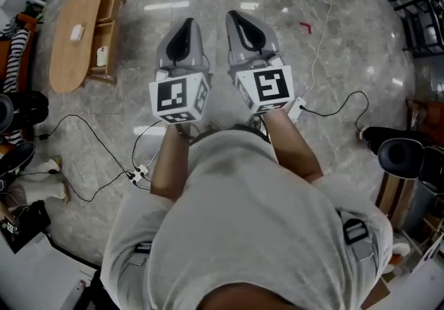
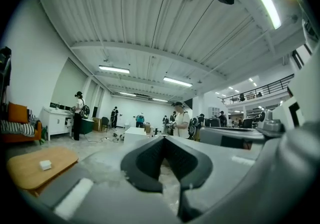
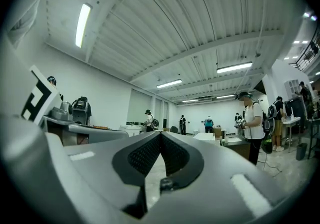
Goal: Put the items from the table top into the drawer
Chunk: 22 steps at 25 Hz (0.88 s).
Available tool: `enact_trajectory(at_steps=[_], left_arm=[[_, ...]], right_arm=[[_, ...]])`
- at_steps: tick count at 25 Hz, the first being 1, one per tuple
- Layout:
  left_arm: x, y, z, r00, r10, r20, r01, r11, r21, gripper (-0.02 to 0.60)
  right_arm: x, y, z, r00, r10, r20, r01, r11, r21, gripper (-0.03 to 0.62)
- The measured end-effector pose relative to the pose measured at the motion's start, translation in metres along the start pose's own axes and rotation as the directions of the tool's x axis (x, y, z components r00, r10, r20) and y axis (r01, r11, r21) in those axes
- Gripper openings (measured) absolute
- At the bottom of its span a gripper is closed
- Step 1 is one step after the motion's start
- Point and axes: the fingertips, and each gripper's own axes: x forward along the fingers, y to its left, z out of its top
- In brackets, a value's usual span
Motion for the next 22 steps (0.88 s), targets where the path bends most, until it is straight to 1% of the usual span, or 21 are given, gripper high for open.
enact_trajectory(at_steps=[3,6,10,13,16,20,22], left_arm=[[-0.009,0.024,-0.001,1.000,0.015,-0.006,-0.015,1.000,0.018,0.020],[-0.012,0.046,-0.009,1.000,0.021,-0.020,-0.020,1.000,0.020,0.020],[0.000,0.069,-0.021,0.999,0.037,-0.038,-0.037,0.999,0.003,0.020],[0.022,0.088,-0.030,0.996,0.066,-0.052,-0.067,0.998,-0.009,0.020],[0.055,0.117,-0.038,0.992,0.099,-0.072,-0.099,0.995,-0.006,0.020],[0.109,0.170,-0.034,0.983,0.161,-0.090,-0.160,0.987,0.018,0.020],[0.134,0.187,-0.033,0.976,0.189,-0.107,-0.188,0.982,0.015,0.020]], right_arm=[[0.014,0.023,-0.001,1.000,0.019,0.020,-0.019,1.000,0.022,0.006],[0.031,0.043,-0.011,0.999,0.040,0.010,-0.040,0.999,0.022,0.006],[0.055,0.046,-0.026,0.998,0.058,-0.010,-0.058,0.998,0.021,0.006],[0.083,0.033,-0.038,0.998,0.061,-0.024,-0.060,0.998,0.033,0.006],[0.125,0.021,-0.054,0.996,0.073,-0.043,-0.071,0.996,0.058,0.006],[0.203,0.013,-0.061,0.988,0.151,-0.035,-0.148,0.986,0.073,0.006],[0.238,0.005,-0.059,0.981,0.190,-0.028,-0.188,0.980,0.072,0.007]])
